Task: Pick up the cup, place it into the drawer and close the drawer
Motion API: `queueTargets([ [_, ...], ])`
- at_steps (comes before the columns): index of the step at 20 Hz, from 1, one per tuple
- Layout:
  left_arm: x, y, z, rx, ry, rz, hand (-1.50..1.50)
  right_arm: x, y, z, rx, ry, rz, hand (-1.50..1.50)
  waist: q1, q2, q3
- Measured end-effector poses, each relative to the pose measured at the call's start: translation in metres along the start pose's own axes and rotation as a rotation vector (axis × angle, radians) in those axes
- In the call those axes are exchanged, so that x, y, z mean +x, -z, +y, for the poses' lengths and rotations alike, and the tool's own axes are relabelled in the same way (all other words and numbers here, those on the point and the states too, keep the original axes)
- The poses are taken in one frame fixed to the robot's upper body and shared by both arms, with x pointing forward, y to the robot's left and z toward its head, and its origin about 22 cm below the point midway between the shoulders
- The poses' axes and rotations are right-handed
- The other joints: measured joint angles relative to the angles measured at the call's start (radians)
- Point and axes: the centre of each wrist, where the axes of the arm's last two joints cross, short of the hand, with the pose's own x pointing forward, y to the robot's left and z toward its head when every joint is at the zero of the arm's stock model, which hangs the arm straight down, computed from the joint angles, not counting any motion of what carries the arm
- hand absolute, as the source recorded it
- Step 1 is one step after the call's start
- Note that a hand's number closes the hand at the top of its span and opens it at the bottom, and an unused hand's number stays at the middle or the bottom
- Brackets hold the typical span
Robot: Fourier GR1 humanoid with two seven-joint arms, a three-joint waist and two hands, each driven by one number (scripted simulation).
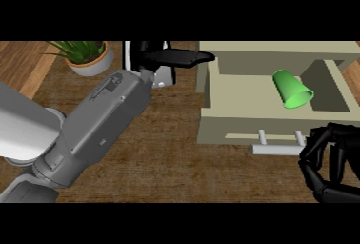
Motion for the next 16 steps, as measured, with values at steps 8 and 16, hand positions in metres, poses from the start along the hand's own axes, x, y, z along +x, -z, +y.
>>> queueTargets([
  [8, 0.012, -0.052, 0.07, 0.075, -0.01, 0.019, -1.5, -0.013, 0.0, 0.006, 0.031, -0.121, 0.096, 1.5, 0.005, 0.003, 0.0],
  [16, 0.019, -0.105, 0.128, 0.09, -0.031, 0.04, -1.5, -0.036, 0.01, 0.02, 0.136, -0.373, 0.135, 1.5, 0.004, 0.01, 0.0],
])
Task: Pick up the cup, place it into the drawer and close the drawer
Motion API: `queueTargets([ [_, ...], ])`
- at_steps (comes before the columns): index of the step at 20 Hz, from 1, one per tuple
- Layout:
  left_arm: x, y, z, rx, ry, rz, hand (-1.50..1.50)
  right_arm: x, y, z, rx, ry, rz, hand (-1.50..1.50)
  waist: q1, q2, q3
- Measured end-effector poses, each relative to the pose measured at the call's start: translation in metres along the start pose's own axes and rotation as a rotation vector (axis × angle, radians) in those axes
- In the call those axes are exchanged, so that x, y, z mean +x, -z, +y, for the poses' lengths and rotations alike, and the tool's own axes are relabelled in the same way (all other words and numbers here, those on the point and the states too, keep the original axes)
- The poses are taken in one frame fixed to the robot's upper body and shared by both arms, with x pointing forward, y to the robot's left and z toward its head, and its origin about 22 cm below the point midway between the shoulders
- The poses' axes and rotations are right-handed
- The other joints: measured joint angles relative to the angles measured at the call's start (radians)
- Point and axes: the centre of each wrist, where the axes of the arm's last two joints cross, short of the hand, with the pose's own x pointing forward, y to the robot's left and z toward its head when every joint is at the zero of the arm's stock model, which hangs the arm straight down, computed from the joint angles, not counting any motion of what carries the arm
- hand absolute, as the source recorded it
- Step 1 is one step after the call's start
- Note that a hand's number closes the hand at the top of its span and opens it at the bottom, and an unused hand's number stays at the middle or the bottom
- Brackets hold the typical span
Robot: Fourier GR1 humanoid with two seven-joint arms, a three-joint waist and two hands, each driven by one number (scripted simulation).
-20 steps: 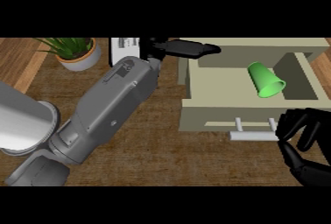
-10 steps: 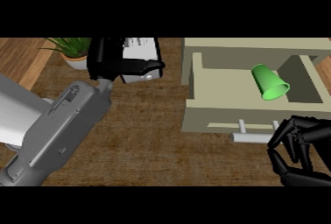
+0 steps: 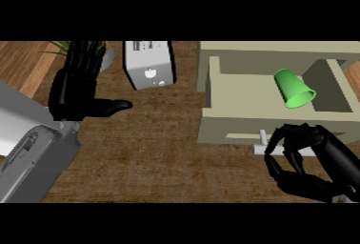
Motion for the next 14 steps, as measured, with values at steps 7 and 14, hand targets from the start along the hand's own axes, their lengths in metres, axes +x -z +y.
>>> queueTargets([
  [7, 0.005, -0.033, 0.042, 0.01, 0.008, -0.006, -1.5, -0.029, 0.025, 0.021, 0.092, -0.238, 0.033, 1.5, -0.005, 0.003, 0.0],
  [14, 0.009, -0.059, 0.08, 0.021, 0.007, -0.01, -1.5, -0.071, 0.05, 0.059, 0.134, -0.322, 0.087, -1.5, -0.014, 0.004, 0.0],
])
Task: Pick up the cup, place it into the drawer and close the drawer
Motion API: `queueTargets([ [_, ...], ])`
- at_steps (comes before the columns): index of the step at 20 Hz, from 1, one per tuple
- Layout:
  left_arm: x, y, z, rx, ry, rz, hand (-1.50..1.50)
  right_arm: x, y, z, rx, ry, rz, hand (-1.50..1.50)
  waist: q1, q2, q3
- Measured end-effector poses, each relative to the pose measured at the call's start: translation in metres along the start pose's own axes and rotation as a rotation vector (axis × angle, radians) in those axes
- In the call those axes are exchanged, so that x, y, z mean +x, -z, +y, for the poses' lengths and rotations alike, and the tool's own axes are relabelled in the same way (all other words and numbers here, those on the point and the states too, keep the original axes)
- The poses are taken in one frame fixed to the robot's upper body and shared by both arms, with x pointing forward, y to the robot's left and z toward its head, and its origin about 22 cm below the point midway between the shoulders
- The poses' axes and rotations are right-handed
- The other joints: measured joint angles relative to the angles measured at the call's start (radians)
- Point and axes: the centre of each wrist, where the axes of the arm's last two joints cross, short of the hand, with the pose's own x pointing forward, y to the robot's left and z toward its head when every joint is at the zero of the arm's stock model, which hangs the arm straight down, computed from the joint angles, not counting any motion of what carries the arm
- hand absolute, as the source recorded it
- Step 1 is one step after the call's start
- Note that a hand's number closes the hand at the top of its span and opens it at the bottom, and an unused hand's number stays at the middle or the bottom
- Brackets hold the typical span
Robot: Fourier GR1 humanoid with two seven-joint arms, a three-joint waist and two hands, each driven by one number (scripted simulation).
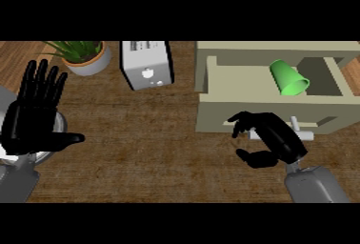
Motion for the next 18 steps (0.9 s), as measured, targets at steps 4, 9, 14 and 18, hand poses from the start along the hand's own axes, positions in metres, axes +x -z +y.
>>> queueTargets([
  [4, 0.008, -0.005, 0.014, 0.008, -0.005, -0.003, -1.5, -0.019, 0.02, 0.007, 0.043, -0.054, 0.036, -1.5, -0.001, 0.001, 0.0],
  [9, 0.0, -0.017, 0.024, 0.01, -0.014, 0.0, -1.5, -0.036, 0.046, 0.019, 0.073, -0.063, 0.059, -1.5, -0.005, 0.001, 0.0],
  [14, -0.003, -0.024, 0.031, 0.009, -0.018, 0.006, -1.5, -0.059, 0.07, 0.011, 0.077, -0.042, 0.06, -1.5, 0.002, 0.001, 0.0],
  [18, -0.003, -0.03, 0.037, -0.006, -0.022, 0.005, -1.5, -0.074, 0.084, 0.005, 0.081, -0.003, 0.075, -1.5, 0.01, 0.004, 0.0],
])
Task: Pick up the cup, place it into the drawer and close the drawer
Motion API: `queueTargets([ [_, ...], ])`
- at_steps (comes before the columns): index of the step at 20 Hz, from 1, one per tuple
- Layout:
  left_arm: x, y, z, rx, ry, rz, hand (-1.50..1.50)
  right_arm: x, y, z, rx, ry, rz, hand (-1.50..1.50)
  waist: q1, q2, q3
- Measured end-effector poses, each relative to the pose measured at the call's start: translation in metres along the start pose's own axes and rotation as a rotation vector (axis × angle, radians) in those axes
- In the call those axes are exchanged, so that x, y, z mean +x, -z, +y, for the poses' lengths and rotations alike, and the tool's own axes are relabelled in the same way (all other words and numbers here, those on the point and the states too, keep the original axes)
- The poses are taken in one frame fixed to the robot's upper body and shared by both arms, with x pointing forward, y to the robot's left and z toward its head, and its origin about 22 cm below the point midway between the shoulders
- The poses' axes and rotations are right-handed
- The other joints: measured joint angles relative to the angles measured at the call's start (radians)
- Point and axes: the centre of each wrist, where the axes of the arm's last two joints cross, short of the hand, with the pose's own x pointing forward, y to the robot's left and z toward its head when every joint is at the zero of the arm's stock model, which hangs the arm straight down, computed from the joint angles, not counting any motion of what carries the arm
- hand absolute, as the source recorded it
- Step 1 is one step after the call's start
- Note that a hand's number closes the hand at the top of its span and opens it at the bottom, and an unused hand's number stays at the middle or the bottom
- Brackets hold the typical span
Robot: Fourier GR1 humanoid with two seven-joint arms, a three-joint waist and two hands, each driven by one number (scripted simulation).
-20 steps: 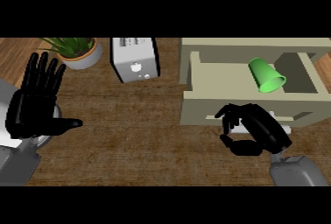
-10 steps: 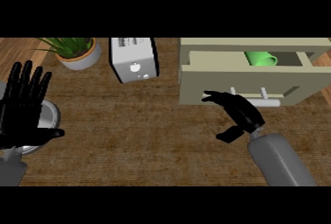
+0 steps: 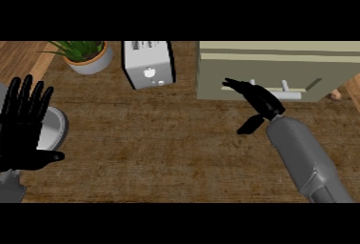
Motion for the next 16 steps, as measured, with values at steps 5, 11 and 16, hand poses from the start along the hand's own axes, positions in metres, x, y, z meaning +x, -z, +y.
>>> queueTargets([
  [5, -0.002, -0.001, 0.005, -0.012, -0.016, -0.003, -1.5, -0.015, 0.007, -0.024, 0.015, 0.018, -0.021, -1.5, 0.011, -0.003, -0.003],
  [11, -0.002, 0.003, 0.003, -0.036, -0.019, -0.007, -1.5, -0.023, 0.011, -0.044, 0.052, 0.041, -0.019, -1.5, 0.027, 0.002, -0.003],
  [16, -0.002, 0.007, 0.002, -0.047, -0.016, 0.001, -1.5, -0.029, 0.008, -0.049, 0.071, 0.072, -0.026, -1.5, 0.037, 0.002, -0.005],
])
